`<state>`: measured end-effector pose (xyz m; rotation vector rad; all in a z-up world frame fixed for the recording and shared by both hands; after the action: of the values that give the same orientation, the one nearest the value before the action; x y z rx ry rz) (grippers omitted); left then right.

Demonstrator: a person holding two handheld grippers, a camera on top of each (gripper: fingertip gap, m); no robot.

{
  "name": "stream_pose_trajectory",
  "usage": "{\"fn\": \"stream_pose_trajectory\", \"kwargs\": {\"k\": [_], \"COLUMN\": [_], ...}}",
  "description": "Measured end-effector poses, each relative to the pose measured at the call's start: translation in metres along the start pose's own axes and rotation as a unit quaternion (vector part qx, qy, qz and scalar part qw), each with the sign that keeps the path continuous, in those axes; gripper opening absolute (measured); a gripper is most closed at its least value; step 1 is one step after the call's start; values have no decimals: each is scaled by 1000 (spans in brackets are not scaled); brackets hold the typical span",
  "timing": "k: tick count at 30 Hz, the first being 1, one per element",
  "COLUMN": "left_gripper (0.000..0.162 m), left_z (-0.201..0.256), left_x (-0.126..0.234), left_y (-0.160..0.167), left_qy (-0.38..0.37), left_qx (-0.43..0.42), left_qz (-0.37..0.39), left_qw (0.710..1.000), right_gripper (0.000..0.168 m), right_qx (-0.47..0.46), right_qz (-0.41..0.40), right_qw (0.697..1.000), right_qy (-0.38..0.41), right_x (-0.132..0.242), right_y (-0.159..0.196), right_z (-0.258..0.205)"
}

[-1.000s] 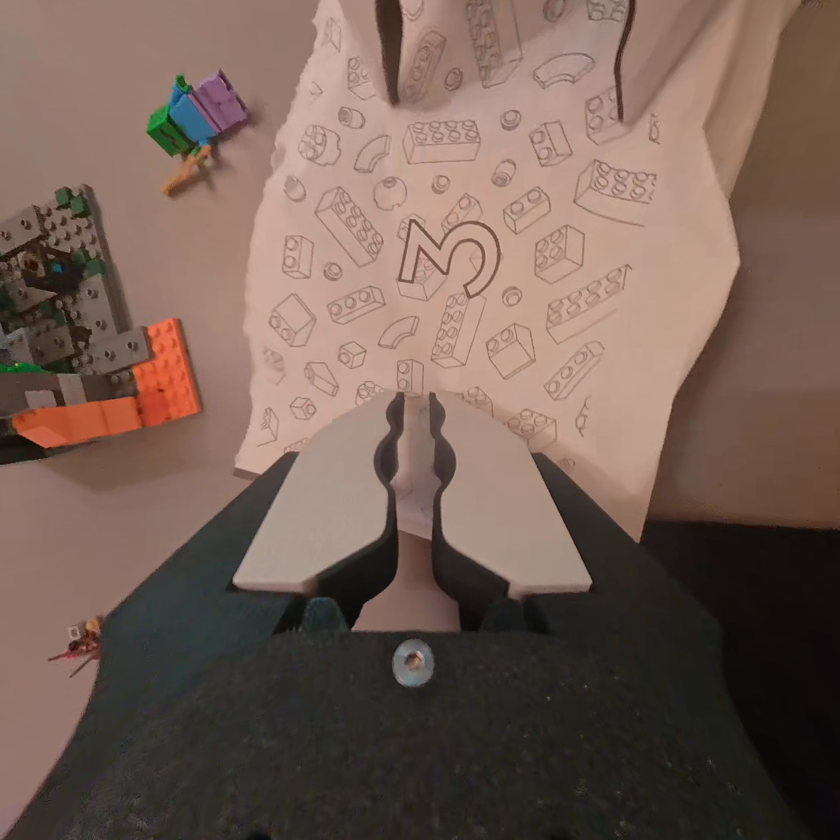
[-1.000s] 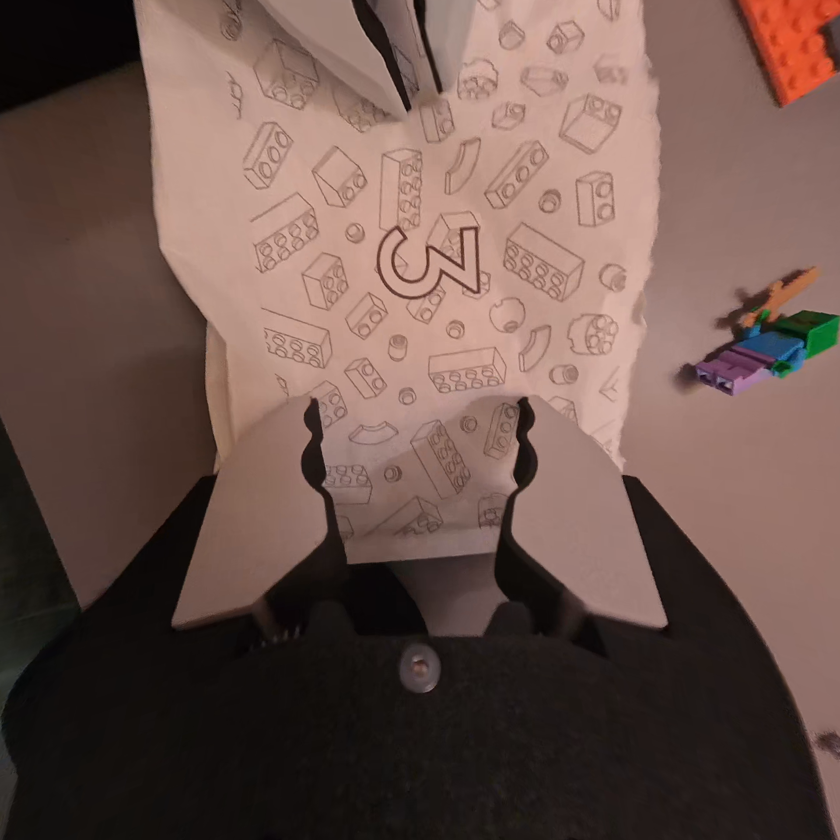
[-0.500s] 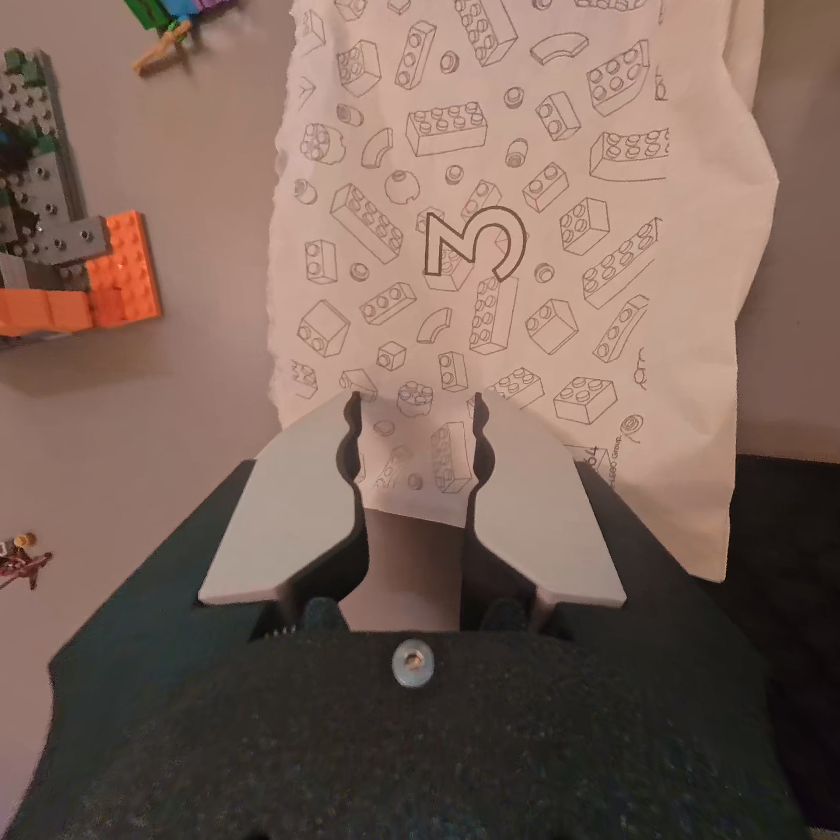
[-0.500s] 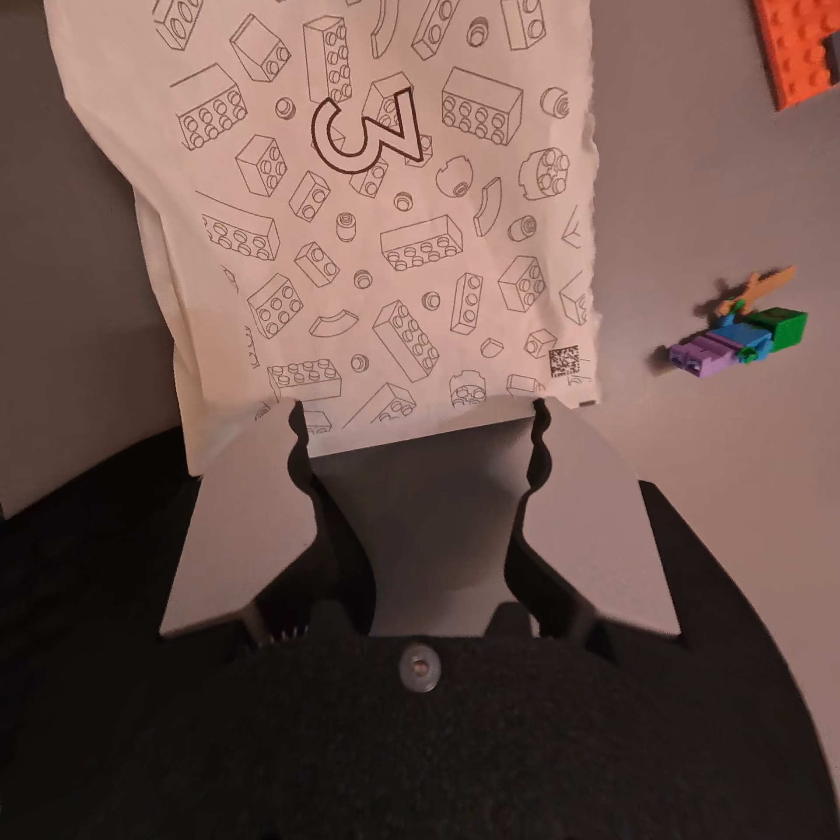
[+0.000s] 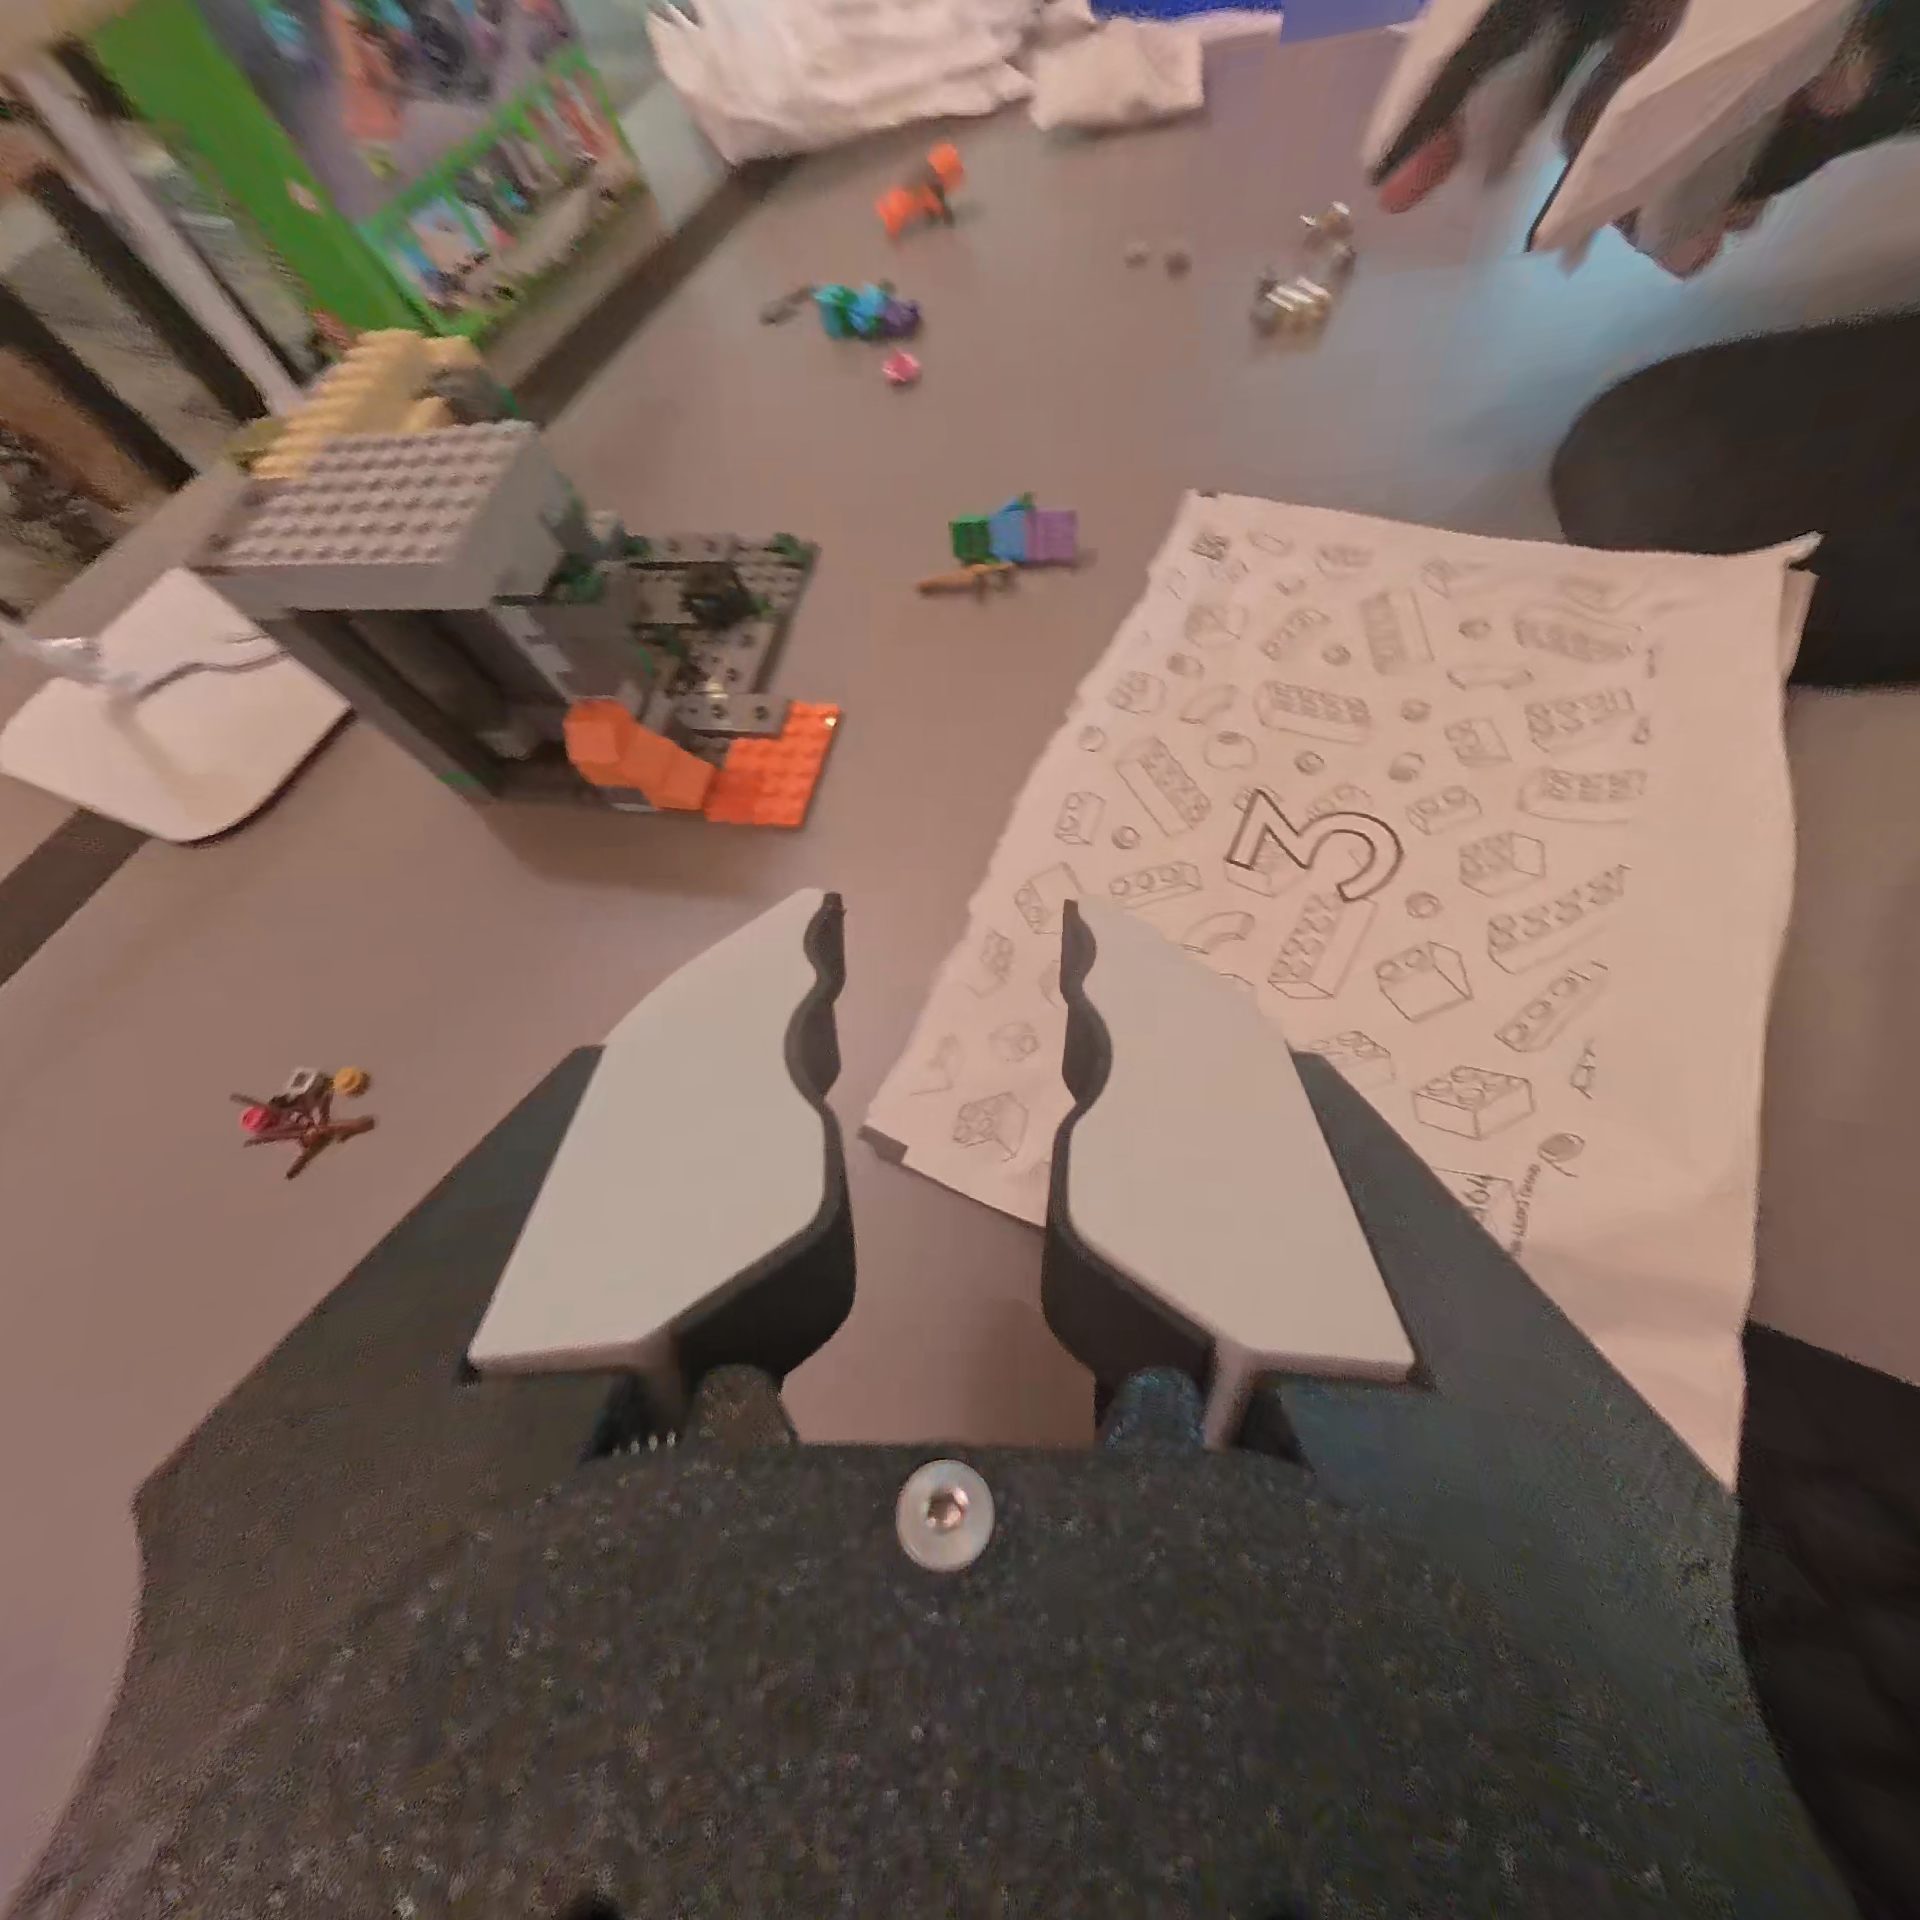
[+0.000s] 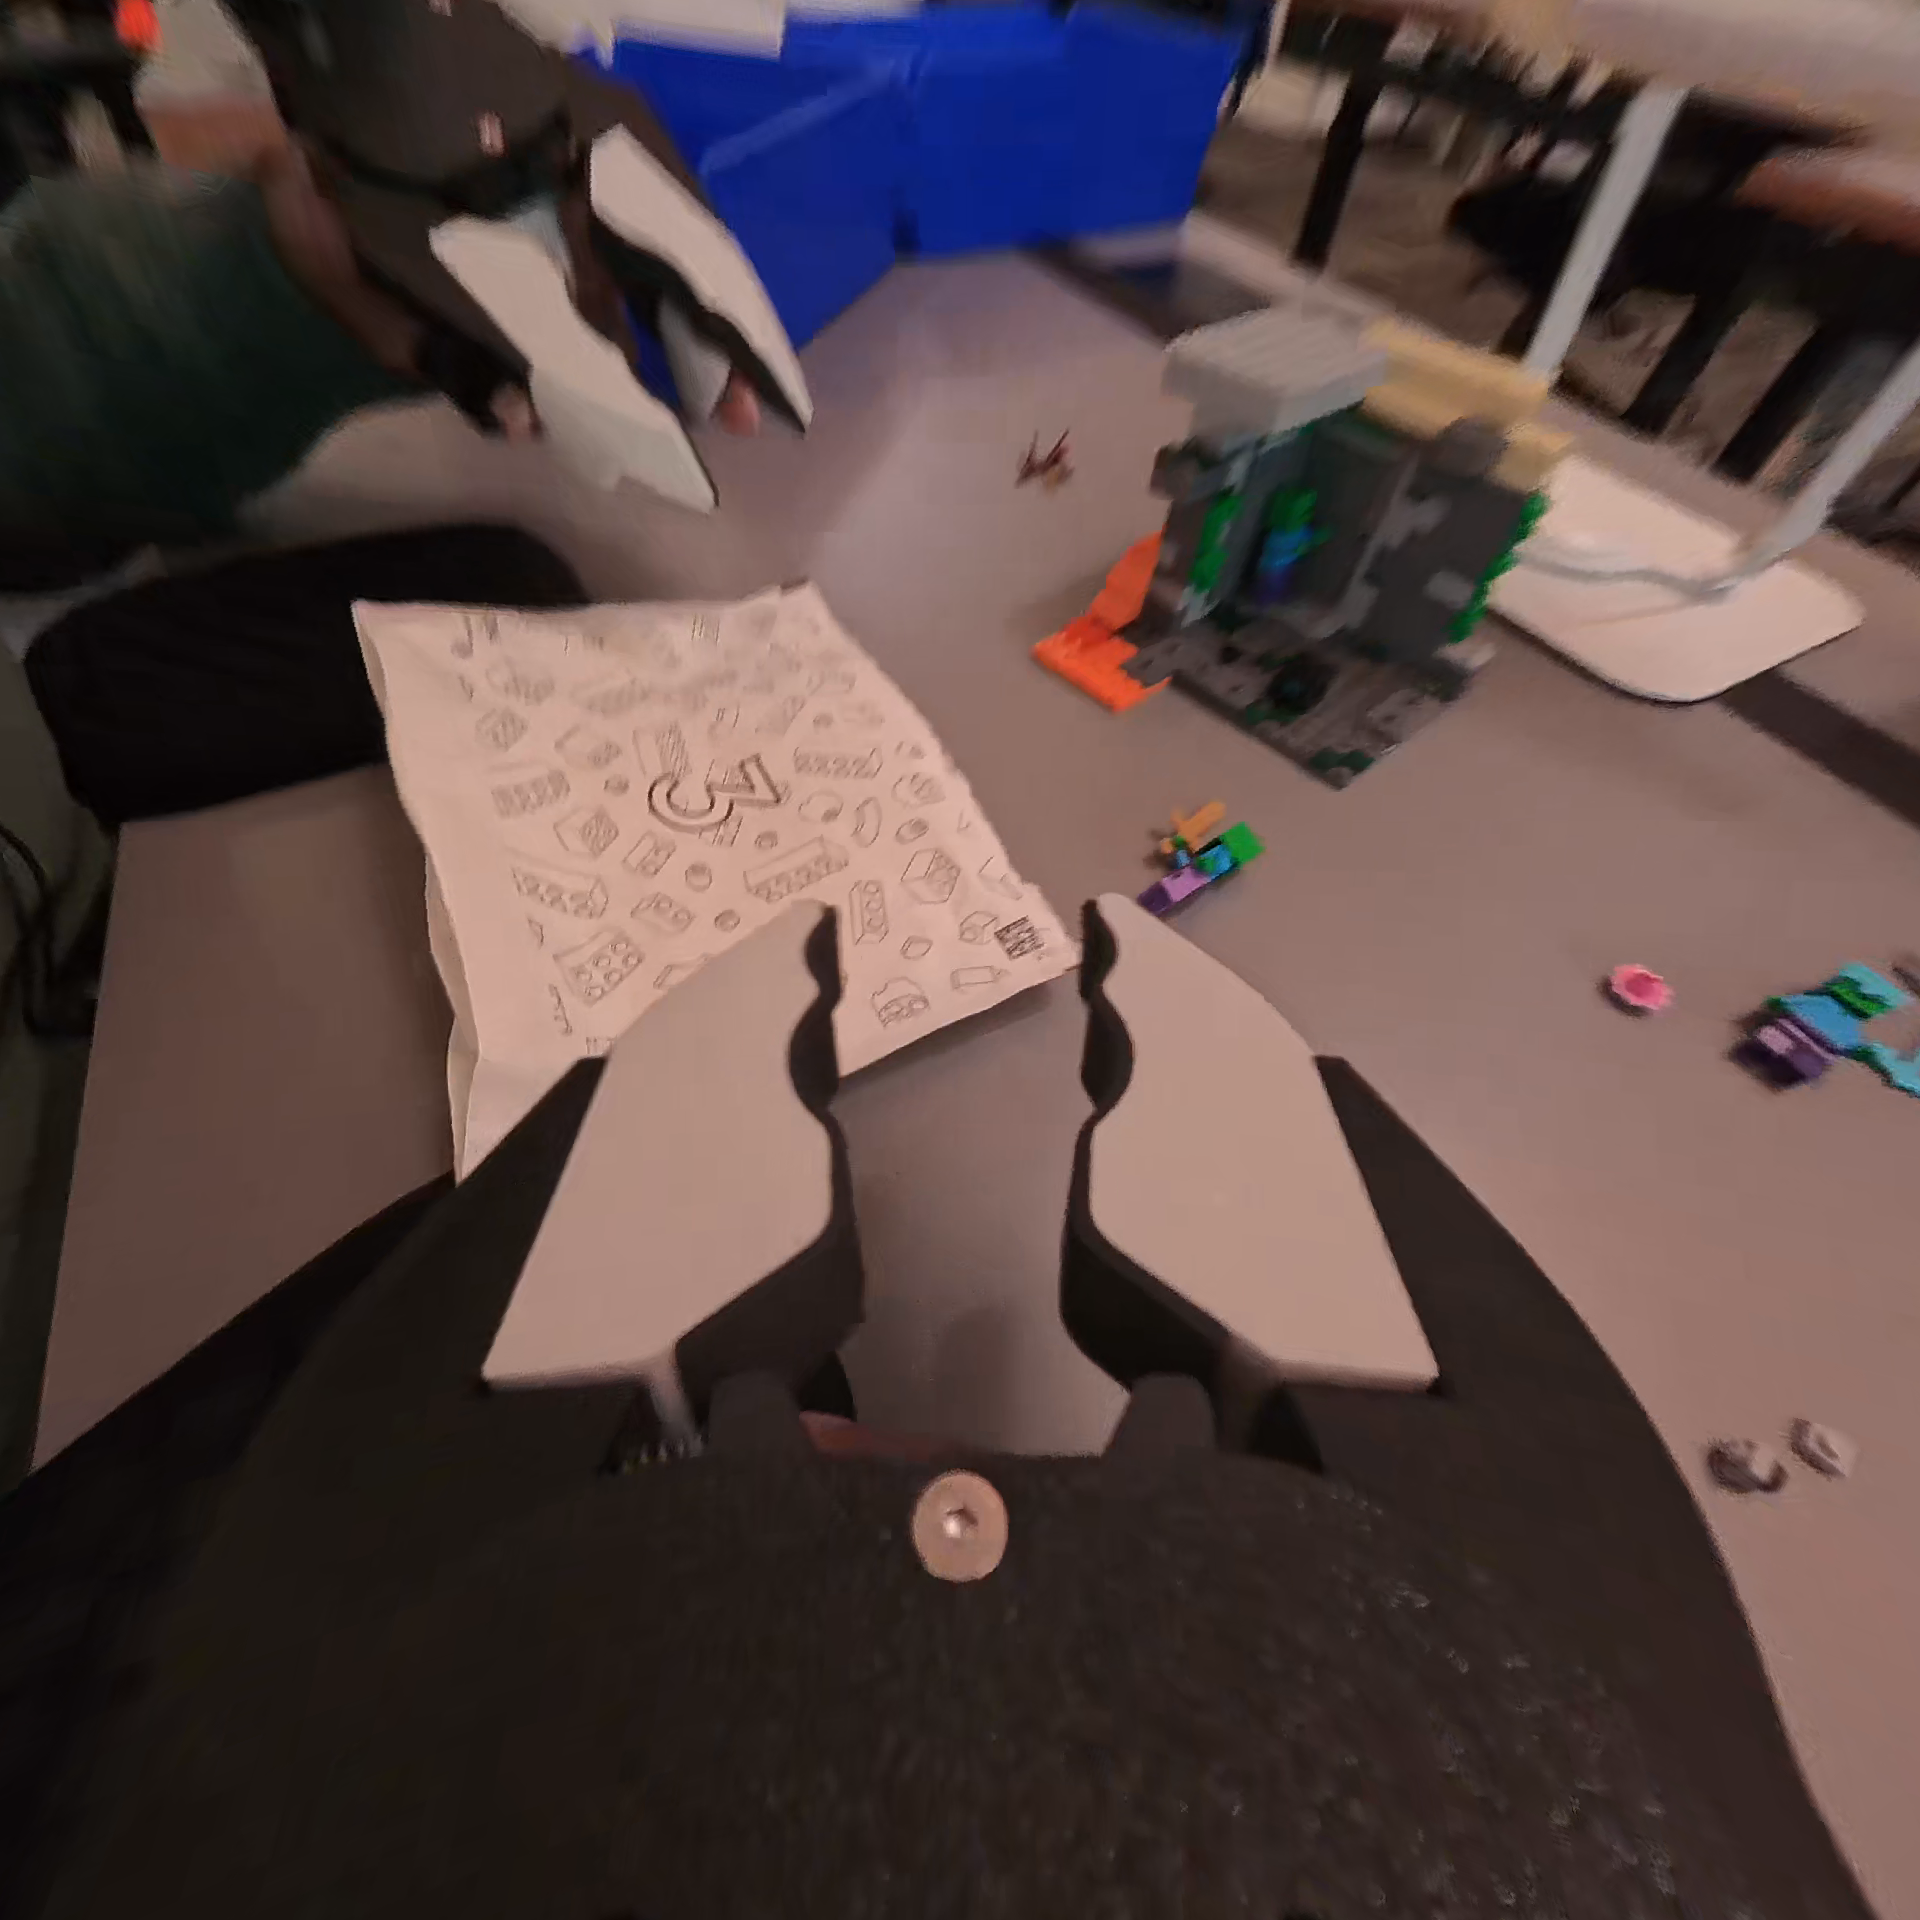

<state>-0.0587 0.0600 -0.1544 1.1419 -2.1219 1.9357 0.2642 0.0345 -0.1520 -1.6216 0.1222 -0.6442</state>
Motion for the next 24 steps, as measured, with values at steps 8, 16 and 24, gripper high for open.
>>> {"fn": "stream_pose_trajectory", "kwargs": {"k": [8, 16, 24], "left_gripper": [12, 4, 35], "left_z": [-15, -23, -33], "left_x": [16, 16, 11], "left_y": [21, 37, 40], "left_qy": [-103, -157, -195], "left_qx": [55, 76, 106], "left_qz": [80, 124, 95], "left_qw": [990, 977, 970], "right_gripper": [0, 9, 70], "right_qx": [-47, -67, -58], "right_qz": [149, 208, 138], "right_qw": [981, 964, 970], "right_qy": [112, 154, 193], "right_x": [51, 60, 44], "right_y": [12, 24, 32], "right_z": [15, 27, 37]}}
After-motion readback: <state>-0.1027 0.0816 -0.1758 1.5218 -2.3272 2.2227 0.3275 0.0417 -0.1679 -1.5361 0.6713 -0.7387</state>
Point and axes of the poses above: each gripper's, where its closed fingertips meet, x back along the fingers, y out of its underside, z = x × y across the jaws, the point moved 8 cm from there along x, back along the fingers, and after that the axes turned 3 degrees about -x, right-handed, at the moved point
